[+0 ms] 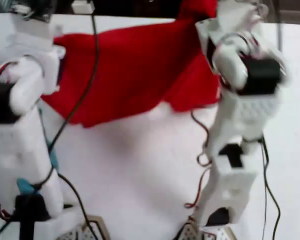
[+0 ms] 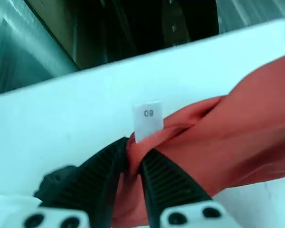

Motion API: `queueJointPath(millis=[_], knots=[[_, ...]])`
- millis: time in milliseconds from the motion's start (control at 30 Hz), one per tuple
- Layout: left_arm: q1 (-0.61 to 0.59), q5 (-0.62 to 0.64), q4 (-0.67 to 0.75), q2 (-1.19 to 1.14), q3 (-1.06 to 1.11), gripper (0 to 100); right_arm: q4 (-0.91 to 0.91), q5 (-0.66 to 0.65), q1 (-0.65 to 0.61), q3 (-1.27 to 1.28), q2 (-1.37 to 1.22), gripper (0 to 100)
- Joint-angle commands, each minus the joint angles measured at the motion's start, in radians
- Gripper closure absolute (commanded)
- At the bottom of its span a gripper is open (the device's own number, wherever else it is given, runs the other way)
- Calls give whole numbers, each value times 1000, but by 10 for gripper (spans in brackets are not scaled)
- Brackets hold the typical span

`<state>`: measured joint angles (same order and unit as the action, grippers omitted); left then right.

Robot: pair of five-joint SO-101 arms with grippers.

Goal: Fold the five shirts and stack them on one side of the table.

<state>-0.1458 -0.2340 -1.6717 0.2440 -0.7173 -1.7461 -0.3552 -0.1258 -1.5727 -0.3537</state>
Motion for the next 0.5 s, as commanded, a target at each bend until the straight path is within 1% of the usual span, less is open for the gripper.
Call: queueJointPath(millis=[0, 100, 167, 233, 333, 400, 467], knots=[[11, 0, -75, 32, -124, 975, -22, -18, 12, -17, 140, 978], [43, 0, -118, 34, -99, 975, -24, -18, 13, 51, 185, 978], [41, 0, -117, 43, -45, 975, -24, -18, 22, 152, 231, 978], [44, 0, -117, 68, 50, 975, -24, -17, 27, 305, 297, 978], [61, 0, -114, 120, 254, 975, -24, -14, 48, 640, 443, 978], [74, -5, -114, 147, 409, 975, -24, -14, 53, 907, 555, 978], [87, -35, -104, 164, 565, 975, -22, -20, 58, 1189, 662, 978]])
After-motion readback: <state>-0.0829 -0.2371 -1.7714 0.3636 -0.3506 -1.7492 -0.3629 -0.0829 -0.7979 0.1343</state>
